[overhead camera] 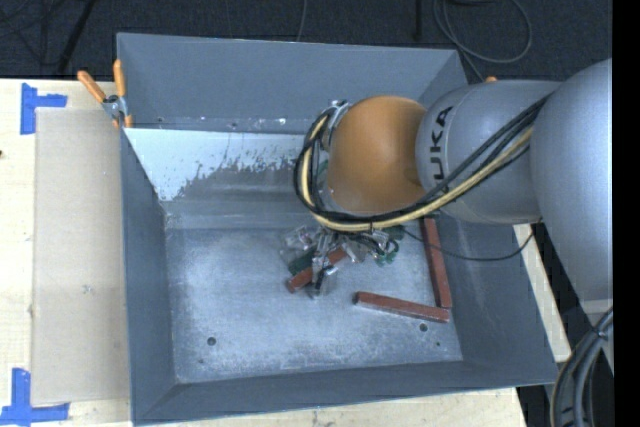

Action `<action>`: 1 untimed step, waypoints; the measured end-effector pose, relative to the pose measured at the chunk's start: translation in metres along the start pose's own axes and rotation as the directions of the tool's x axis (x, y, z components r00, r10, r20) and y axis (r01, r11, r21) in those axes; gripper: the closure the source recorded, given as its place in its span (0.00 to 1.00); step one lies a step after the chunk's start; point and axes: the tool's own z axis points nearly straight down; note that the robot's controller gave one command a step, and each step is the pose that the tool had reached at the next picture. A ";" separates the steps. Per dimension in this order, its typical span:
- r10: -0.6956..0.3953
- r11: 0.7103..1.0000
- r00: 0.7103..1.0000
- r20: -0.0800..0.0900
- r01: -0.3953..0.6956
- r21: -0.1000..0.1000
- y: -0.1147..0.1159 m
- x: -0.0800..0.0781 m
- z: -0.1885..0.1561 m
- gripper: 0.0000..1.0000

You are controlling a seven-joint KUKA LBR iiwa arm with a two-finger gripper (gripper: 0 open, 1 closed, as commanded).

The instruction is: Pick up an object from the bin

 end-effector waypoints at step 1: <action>0.074 0.997 0.997 0.009 -0.074 0.004 -0.011 0.013 -0.145 1.00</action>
Offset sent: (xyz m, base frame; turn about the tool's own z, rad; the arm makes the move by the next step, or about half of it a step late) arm -0.0080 -0.0171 0.1397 0.0745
